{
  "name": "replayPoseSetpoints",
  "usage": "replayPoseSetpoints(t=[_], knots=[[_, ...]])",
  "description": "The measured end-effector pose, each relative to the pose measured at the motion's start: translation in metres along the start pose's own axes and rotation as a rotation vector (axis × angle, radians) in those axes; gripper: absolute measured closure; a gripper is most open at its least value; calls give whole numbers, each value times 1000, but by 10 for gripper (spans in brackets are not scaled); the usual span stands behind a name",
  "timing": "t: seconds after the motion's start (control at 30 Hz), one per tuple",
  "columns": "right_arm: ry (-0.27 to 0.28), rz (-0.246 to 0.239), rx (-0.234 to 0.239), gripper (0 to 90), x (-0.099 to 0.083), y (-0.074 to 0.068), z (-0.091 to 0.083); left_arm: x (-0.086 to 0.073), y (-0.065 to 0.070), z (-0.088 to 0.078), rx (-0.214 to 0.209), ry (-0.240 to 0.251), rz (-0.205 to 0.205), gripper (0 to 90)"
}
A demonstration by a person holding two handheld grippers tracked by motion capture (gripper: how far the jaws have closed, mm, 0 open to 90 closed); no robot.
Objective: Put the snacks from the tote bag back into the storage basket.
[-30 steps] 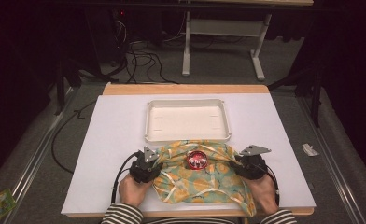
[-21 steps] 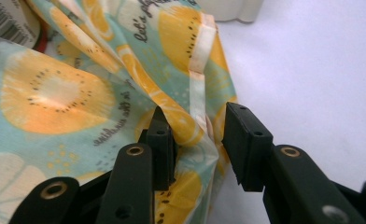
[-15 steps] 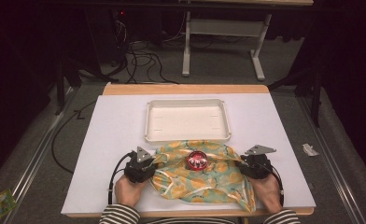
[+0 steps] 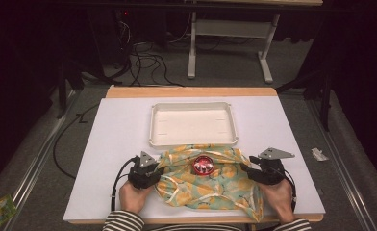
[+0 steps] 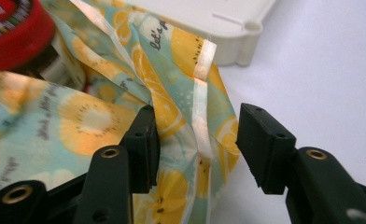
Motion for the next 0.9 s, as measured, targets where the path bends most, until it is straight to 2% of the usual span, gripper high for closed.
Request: replayPoseSetpoints(t=[0.17,0.4,0.43,0.47,0.5,0.53,0.57,0.67,0.73,0.77,0.9], knots=[[48,-3,20,487,5,-3,-15,0,0,0,-3,0,2,698],[79,-24,51,464,9,-14,-29,0,0,0,-6,1,0,703],[81,-32,56,502,9,-17,-30,0,1,0,-6,3,-1,704],[81,-32,56,502,9,-17,-30,0,1,0,-6,3,-1,705],[92,-61,62,601,10,-23,-30,1,1,1,-9,5,-1,706],[92,-61,62,601,10,-23,-30,1,1,1,-9,5,-1,708],[97,-74,85,727,11,-30,-27,1,1,1,-11,6,0,710],[90,-102,111,854,14,-38,-20,1,1,0,-10,9,1,714],[78,-113,121,886,15,-42,-16,1,1,0,-14,11,-1,717],[46,-140,131,900,19,-49,-6,1,1,0,-17,13,-2,722],[7,-158,137,900,26,-57,12,1,1,-1,-20,19,-1,736]])
Point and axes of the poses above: each handheld gripper's, and its own axes: z roughly forward along the jaws, x roughly out of its top, y roughly to its right, the point moved 3 cm from there along z, roughly forward along the jaws, and after that the axes turned 7 degrees about -y, right-handed, at the moved point
